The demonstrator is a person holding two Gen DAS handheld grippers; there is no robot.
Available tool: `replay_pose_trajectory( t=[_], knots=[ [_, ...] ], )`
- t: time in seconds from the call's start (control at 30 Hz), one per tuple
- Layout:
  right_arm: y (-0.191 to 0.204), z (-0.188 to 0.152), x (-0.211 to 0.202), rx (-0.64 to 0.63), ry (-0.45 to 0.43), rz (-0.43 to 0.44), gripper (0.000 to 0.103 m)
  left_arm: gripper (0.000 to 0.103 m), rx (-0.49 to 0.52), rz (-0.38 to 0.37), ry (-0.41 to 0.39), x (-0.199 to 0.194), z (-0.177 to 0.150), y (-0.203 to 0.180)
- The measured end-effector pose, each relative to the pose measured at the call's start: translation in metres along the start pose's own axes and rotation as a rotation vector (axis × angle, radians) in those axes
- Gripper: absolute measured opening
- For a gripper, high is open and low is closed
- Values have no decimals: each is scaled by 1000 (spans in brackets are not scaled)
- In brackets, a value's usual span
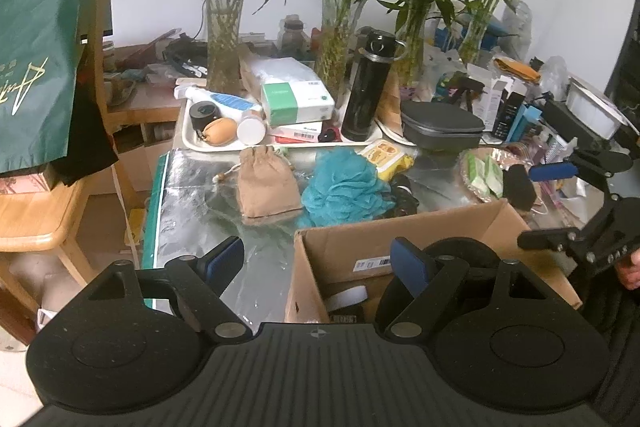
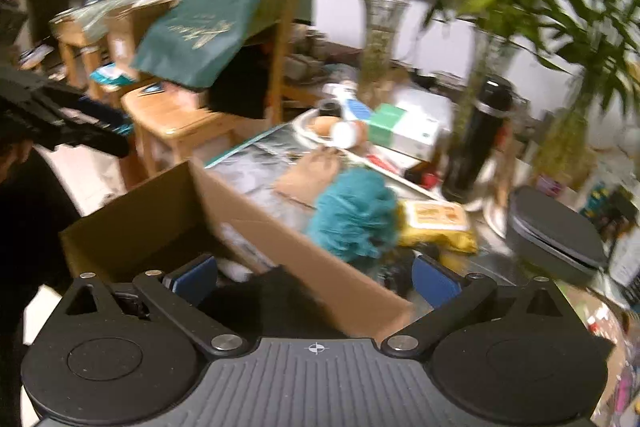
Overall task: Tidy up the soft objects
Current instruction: 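Move the right tool to the black plastic-wrapped bundle with white tape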
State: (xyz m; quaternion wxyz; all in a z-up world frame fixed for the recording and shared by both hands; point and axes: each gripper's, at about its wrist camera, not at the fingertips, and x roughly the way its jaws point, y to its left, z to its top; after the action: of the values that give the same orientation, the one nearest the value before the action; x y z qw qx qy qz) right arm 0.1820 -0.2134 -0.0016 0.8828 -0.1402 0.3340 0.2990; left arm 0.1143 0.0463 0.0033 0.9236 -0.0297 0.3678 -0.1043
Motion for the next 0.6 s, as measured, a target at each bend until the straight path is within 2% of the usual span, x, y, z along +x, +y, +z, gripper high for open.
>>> replay_pose_trajectory(
  t=[0.17,0.43,0.6],
  knots=[
    [-20,-8,9,78,10,-88,103,81,0,0,-9,14,1,0],
    [-45,-11,28,208,22,-127,103,81,-63,3,-17,42,12,10],
    [-57,-6,40,257,30,-138,103,81,-63,6,-18,58,24,14]
  ],
)
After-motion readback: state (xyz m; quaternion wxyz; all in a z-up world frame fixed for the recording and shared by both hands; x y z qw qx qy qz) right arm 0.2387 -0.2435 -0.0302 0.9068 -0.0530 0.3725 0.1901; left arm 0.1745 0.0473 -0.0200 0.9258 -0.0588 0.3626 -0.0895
